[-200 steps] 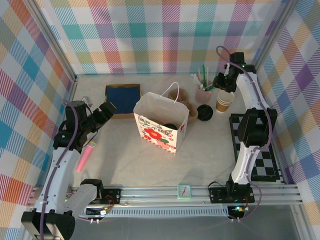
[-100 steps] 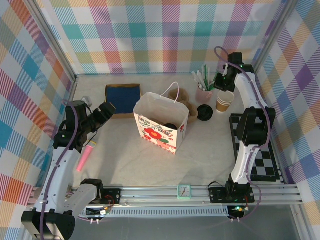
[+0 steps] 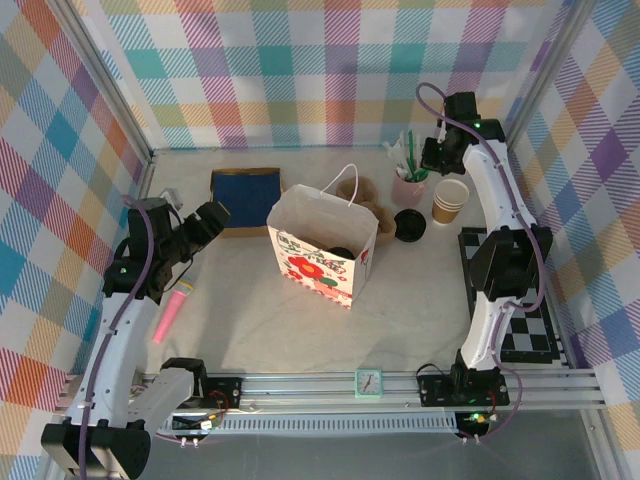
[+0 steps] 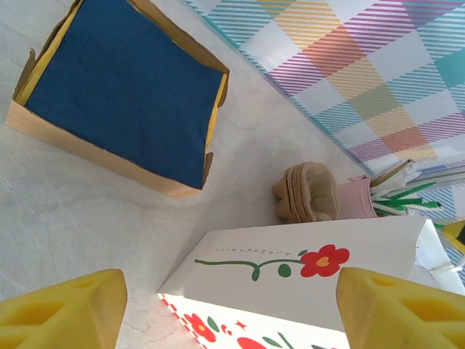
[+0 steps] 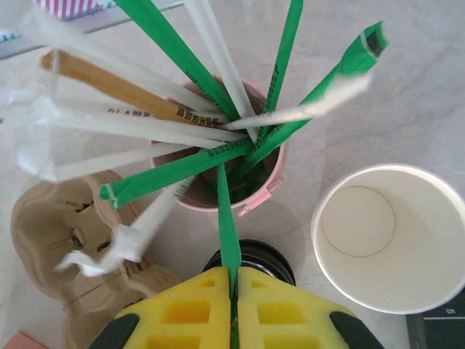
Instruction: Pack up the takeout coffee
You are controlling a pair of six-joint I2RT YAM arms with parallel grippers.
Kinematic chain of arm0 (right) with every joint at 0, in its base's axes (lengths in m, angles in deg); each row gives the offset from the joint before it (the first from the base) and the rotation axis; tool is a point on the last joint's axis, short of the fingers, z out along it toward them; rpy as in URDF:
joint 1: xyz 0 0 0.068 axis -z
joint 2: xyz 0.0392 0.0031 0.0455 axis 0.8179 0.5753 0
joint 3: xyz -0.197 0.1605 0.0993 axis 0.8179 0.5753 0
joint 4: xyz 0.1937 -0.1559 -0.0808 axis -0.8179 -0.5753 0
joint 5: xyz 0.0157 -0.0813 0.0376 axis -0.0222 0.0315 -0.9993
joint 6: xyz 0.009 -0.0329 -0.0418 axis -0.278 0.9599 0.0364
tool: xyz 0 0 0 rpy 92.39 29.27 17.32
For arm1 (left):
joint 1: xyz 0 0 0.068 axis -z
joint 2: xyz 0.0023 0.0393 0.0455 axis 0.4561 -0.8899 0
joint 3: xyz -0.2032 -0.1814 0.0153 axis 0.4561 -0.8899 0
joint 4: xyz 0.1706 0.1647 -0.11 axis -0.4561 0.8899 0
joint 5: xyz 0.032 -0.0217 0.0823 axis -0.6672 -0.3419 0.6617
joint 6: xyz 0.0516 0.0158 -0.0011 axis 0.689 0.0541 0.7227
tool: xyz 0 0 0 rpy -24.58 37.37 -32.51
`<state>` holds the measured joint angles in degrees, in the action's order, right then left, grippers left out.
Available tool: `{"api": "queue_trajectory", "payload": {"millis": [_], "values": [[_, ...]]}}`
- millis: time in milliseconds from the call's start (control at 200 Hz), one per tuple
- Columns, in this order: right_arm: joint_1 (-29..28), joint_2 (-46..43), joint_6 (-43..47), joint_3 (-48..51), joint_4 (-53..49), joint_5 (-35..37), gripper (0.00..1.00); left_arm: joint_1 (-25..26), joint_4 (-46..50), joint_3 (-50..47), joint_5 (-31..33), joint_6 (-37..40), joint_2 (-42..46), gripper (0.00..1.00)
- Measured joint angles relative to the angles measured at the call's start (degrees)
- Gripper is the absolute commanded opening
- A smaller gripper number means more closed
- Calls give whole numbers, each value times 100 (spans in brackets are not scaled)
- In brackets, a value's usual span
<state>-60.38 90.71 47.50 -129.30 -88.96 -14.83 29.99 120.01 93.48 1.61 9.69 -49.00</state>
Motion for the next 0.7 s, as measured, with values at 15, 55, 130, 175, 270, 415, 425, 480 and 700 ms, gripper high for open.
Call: {"api": "queue_trajectory", "payload": {"millis": [15, 55, 130, 175, 270, 415, 425, 480, 700], "values": [[-7, -15, 9, -26, -28, 11, 11, 0, -4, 2, 0, 9, -2, 76], [-31, -55, 50, -90, -109, 70, 12, 0, -2, 11, 0, 17, -13, 76], [-92, -142, 138, -208, -299, 195, 12, 0, 0, 24, 2, 35, -15, 76], [-127, -192, 175, -273, -398, 278, 12, 0, -2, 50, 2, 39, -26, 76], [-238, -299, 278, -369, -614, 391, 13, 0, -26, 127, 2, 42, -70, 76], [-455, -433, 409, -490, -942, 538, 13, 0, -48, 203, -2, 42, -120, 76], [-468, -444, 420, -492, -960, 546, 13, 0, -50, 203, -2, 42, -122, 76], [-525, -520, 442, -492, -1045, 590, 13, 0, -46, 203, -4, 42, -129, 76], [-664, -767, 507, -627, -1290, 662, 13, 0, -48, 240, -7, 44, -149, 76]]}}
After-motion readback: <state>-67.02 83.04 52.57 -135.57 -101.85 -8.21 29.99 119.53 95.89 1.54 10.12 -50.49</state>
